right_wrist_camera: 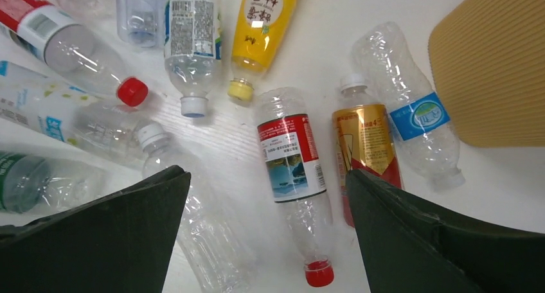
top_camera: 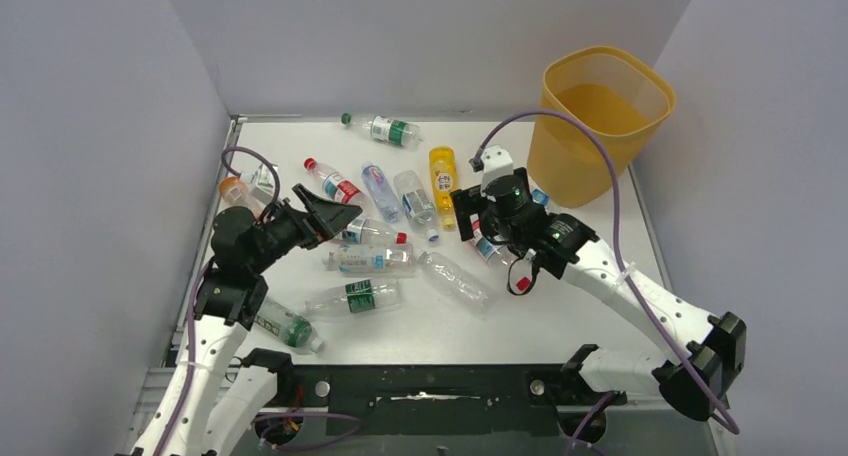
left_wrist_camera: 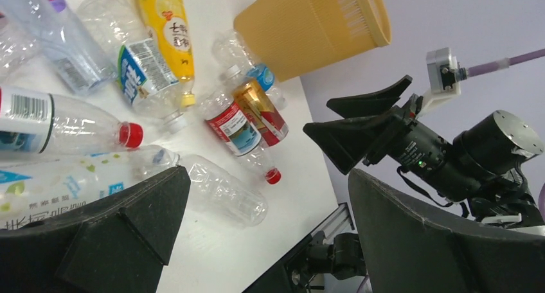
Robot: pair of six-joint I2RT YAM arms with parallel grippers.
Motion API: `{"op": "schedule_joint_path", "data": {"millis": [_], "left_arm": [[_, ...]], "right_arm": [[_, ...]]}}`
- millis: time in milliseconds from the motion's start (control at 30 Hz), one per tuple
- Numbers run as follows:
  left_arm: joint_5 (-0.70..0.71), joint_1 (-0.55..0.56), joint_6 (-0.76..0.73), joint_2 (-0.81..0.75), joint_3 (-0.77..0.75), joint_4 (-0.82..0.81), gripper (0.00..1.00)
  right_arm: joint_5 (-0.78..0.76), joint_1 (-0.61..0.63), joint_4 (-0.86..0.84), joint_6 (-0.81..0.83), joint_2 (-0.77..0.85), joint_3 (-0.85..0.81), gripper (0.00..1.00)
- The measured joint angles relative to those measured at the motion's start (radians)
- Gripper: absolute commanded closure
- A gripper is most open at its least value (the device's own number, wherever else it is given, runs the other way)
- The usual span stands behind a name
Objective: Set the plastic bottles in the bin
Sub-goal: Pick up the plastic bottle at the center of the board.
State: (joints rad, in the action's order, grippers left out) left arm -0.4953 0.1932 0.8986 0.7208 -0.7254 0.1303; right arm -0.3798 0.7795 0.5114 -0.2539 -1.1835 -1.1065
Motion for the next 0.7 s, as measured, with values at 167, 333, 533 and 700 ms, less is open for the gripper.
{"op": "schedule_joint_path", "data": {"millis": [167,333,533,700], "left_arm": [[0.0,-0.024,0.024,-0.004,0.066,0.01,0.02],[-0.012,-0.034,-0.003,0.057,0.096,0.051,0.02],[-0.012,-0.034,-0.053,0.064,0.079,0.127,0.03],[-0.02,-0.034,-0.055,0.03,0.082,0.128,0.03]], "right_arm": [[0.078,-0.039,0.027,0.015,-0.135,0.001,0.02],[0.176,-0.048,0.032,0.023,-0.232,0.058,0.03],[0.274,-0.046,0.039,0.038,-0.25,0.092,0.04],[0.334,-0.023,0.014,0.045,-0.254,0.123,0.06]]}}
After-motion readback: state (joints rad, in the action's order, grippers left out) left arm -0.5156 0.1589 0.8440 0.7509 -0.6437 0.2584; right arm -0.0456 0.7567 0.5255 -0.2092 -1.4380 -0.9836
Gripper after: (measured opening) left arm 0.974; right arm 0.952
